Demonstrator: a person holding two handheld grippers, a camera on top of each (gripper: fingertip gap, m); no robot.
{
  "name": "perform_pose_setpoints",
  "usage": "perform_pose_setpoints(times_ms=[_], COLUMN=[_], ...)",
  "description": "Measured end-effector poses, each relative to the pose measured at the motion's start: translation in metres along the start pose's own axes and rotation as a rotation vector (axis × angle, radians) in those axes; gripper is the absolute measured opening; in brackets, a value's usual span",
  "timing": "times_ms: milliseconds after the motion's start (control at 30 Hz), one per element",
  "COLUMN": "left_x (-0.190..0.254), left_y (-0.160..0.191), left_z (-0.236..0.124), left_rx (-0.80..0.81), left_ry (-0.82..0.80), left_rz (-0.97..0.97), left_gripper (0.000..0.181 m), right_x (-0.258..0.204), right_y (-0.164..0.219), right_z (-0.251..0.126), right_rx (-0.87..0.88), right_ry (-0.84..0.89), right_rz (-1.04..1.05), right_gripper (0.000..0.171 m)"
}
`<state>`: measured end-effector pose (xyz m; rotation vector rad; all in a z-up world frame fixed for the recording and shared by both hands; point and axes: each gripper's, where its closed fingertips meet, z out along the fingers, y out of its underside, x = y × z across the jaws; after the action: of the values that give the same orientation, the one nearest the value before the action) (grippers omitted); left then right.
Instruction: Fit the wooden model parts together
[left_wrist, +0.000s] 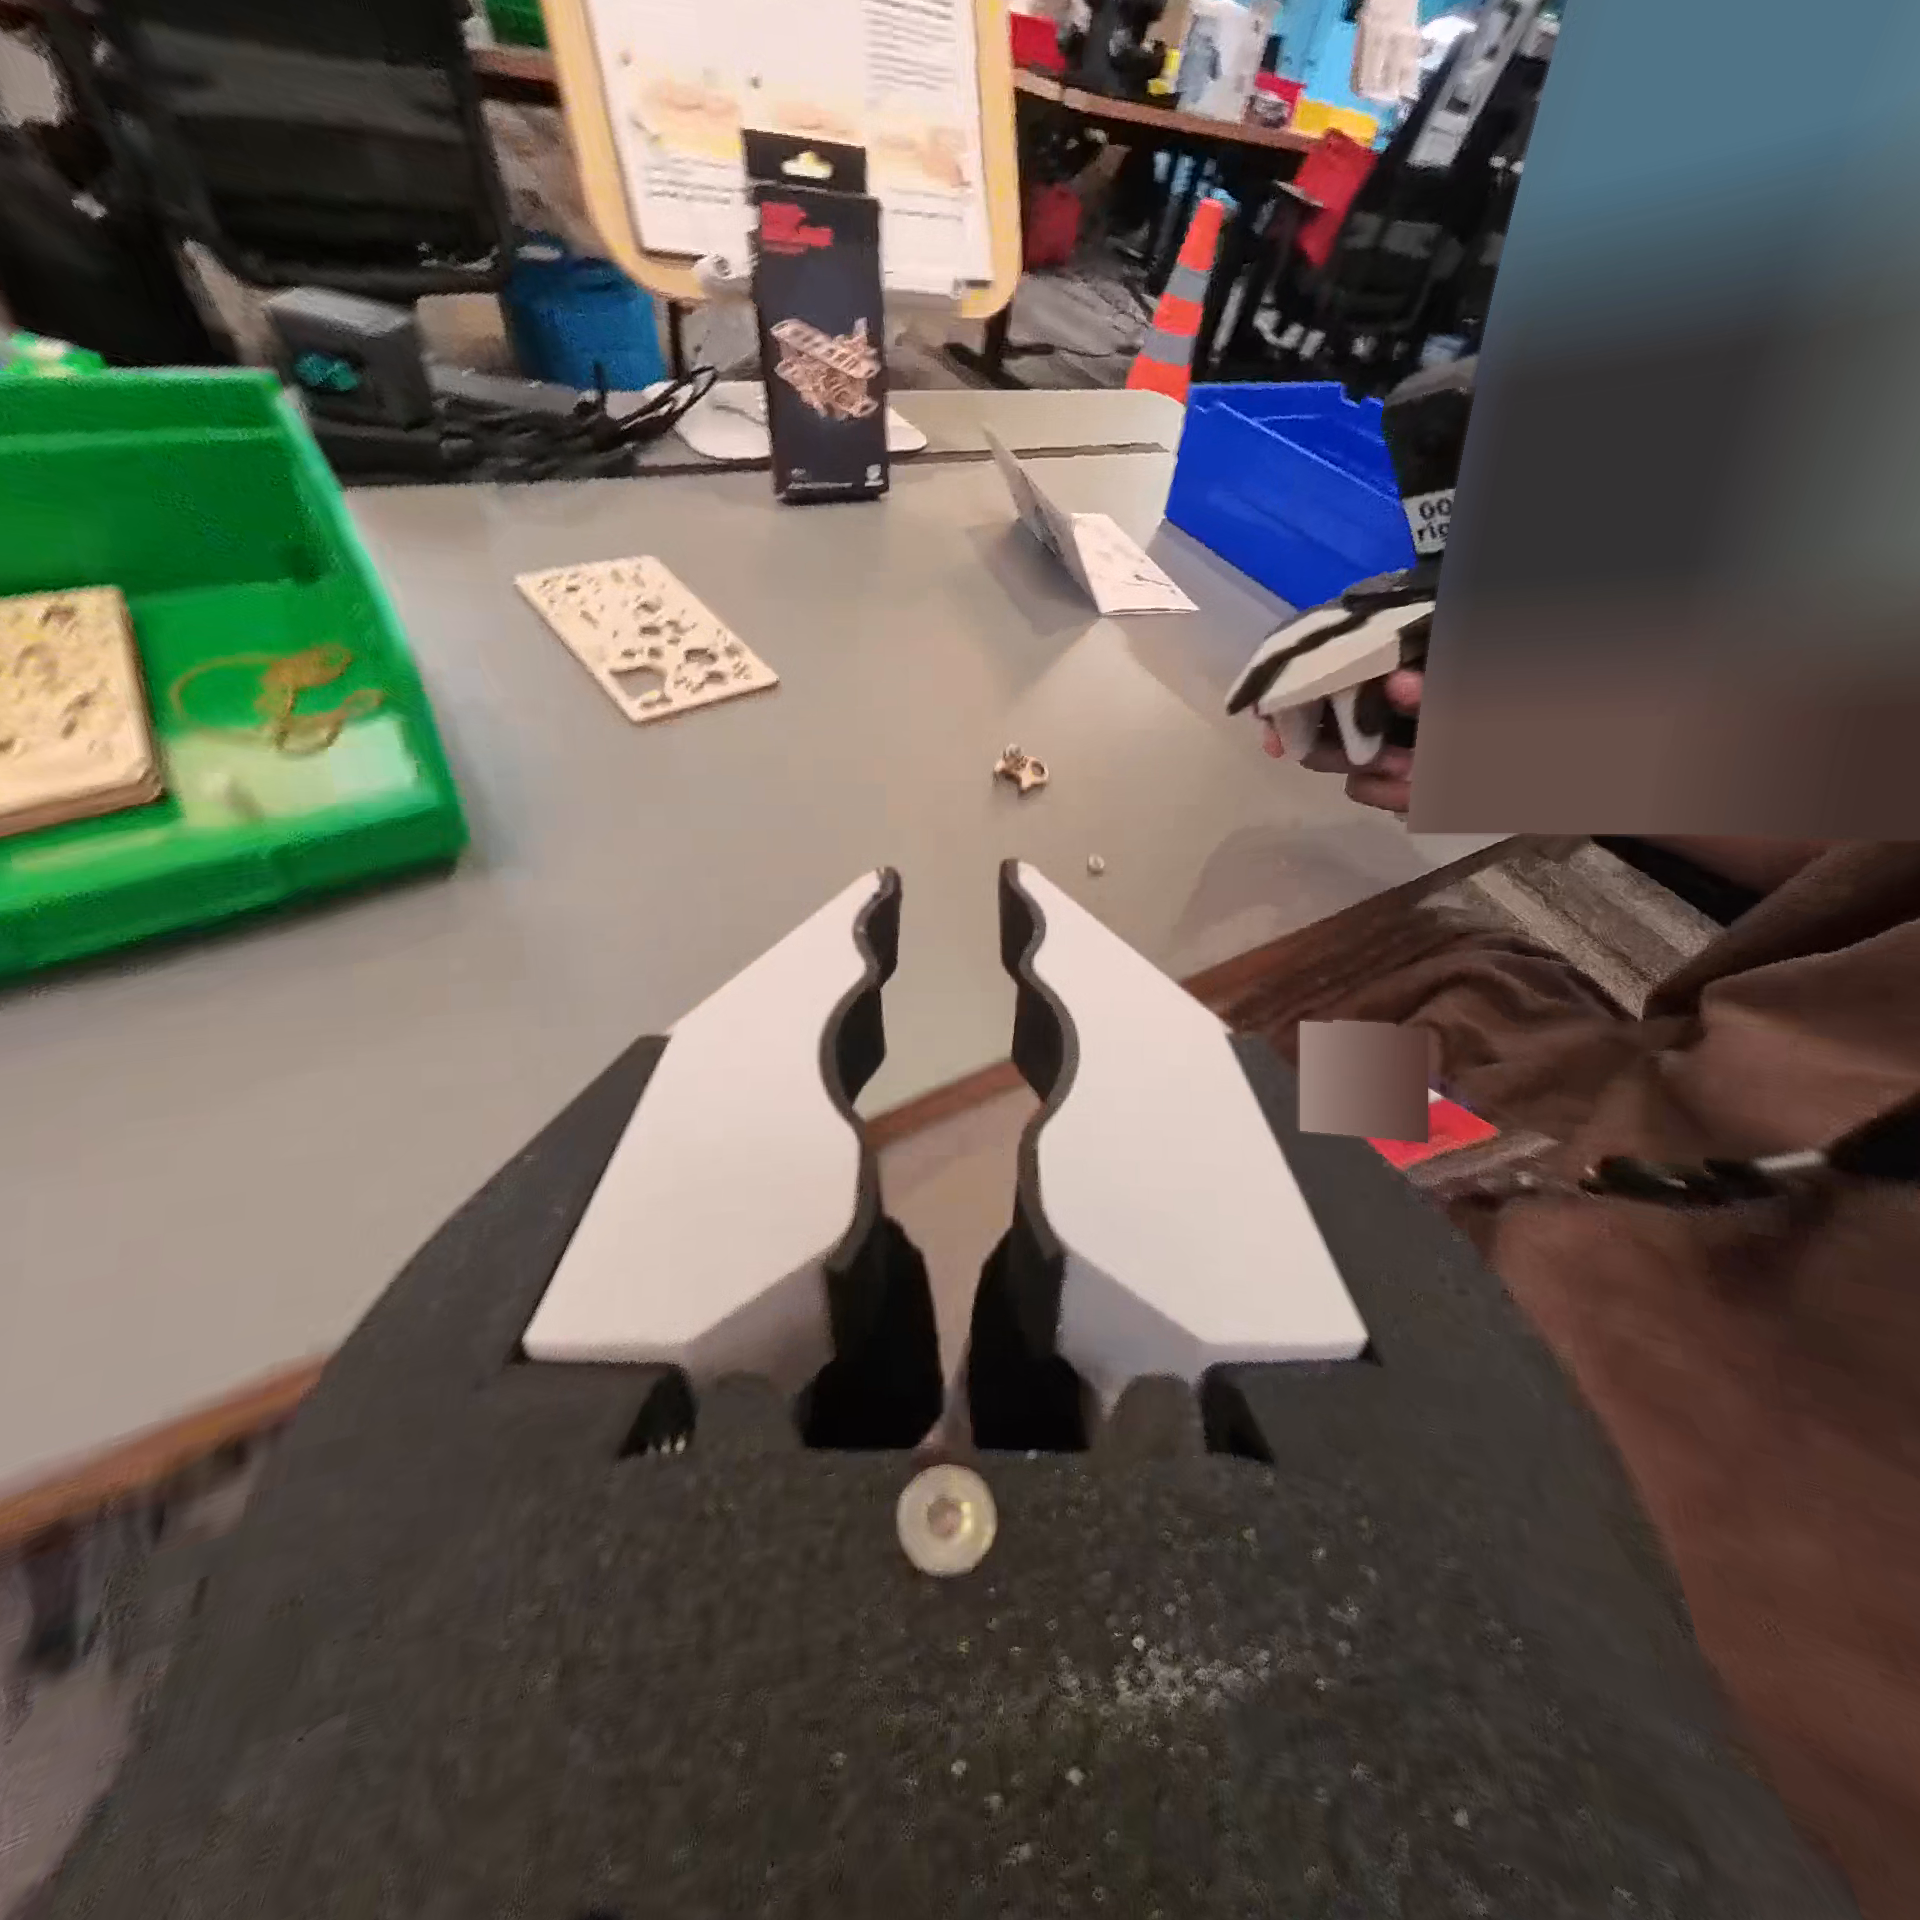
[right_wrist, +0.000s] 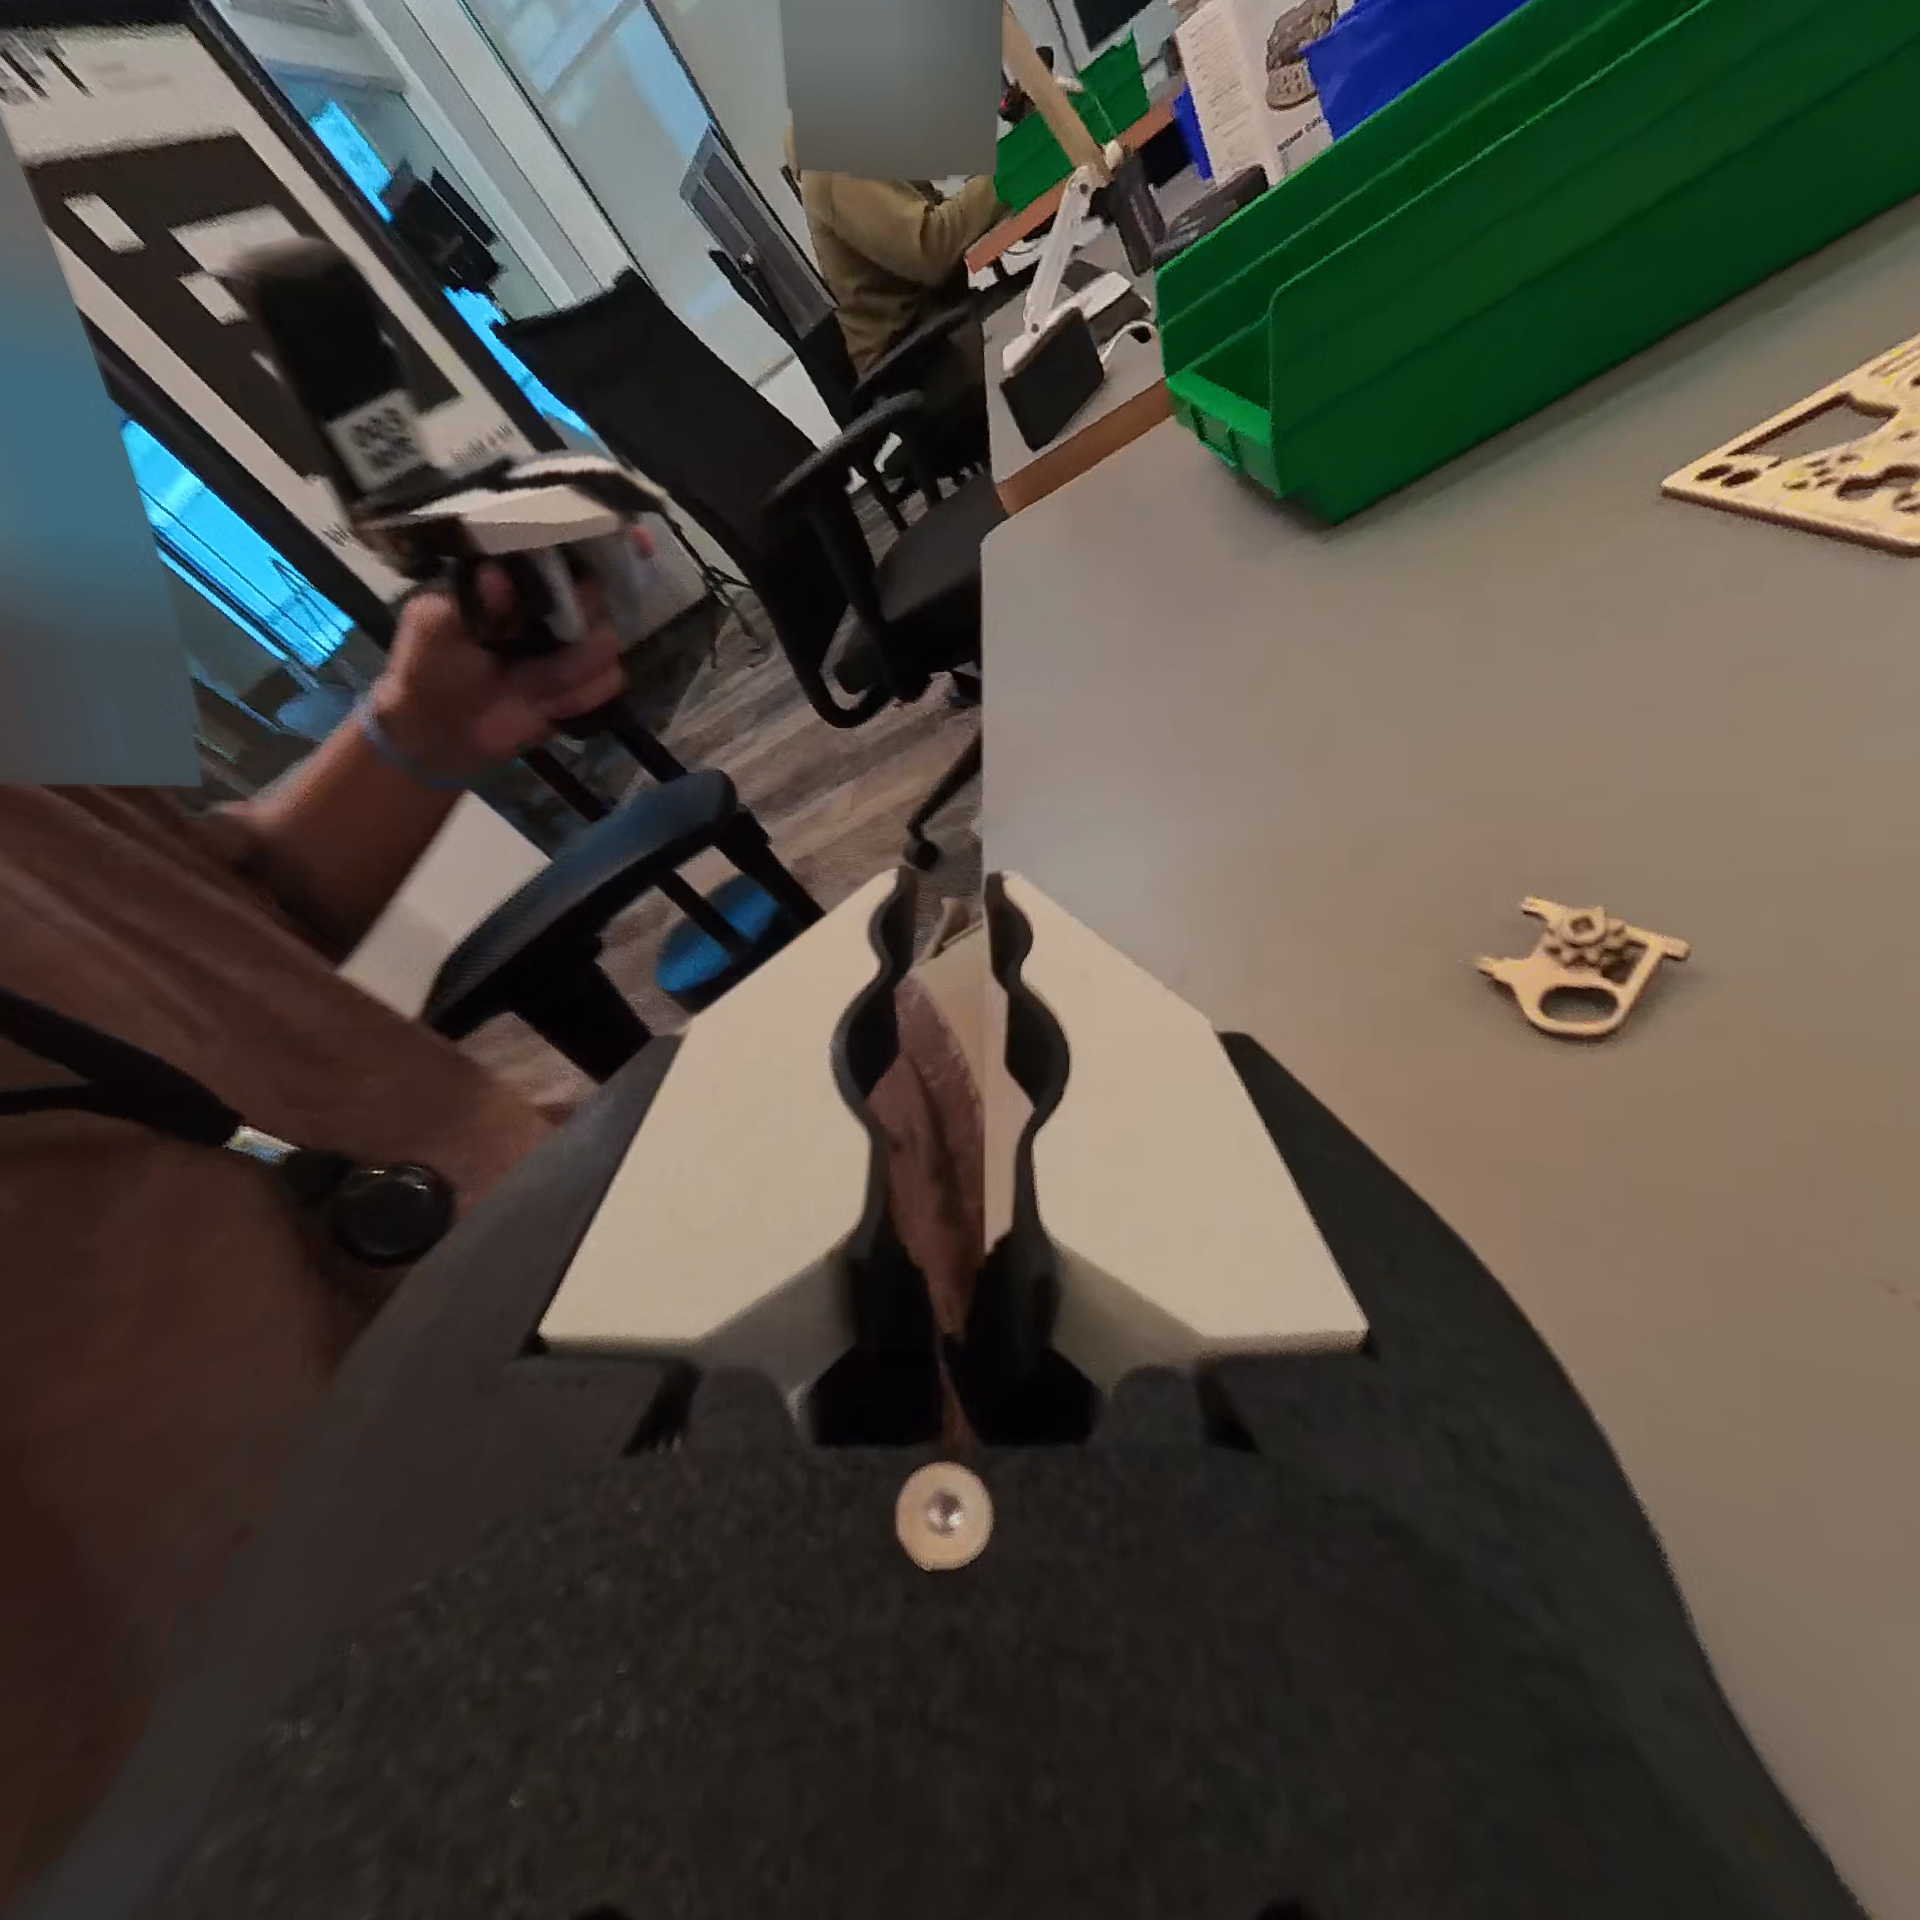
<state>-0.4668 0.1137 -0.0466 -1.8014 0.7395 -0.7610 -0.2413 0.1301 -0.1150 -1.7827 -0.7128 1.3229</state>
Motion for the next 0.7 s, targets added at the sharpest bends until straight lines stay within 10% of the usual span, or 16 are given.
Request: perform_pose_setpoints(times_ms=[467,700], left_x=[0.039,0.023], left_y=[0.167,0.461], left_z=[-0.241,-0.346], left_rx=[-0.383,-0.539], left_ry=[-0.632,-0.981], left_rz=[0.313,-0.352], left_gripper=[0.0,0.012], right_x=[-0.118,-0.199], right_y=[0.027,0.054], right_z=[0.159,0.242], right_rx=[-0.262,-0.31], right_ry=[-0.275,-0.493], right_rz=[-0.31,-0.256], right_gripper=[0.0,0.031])
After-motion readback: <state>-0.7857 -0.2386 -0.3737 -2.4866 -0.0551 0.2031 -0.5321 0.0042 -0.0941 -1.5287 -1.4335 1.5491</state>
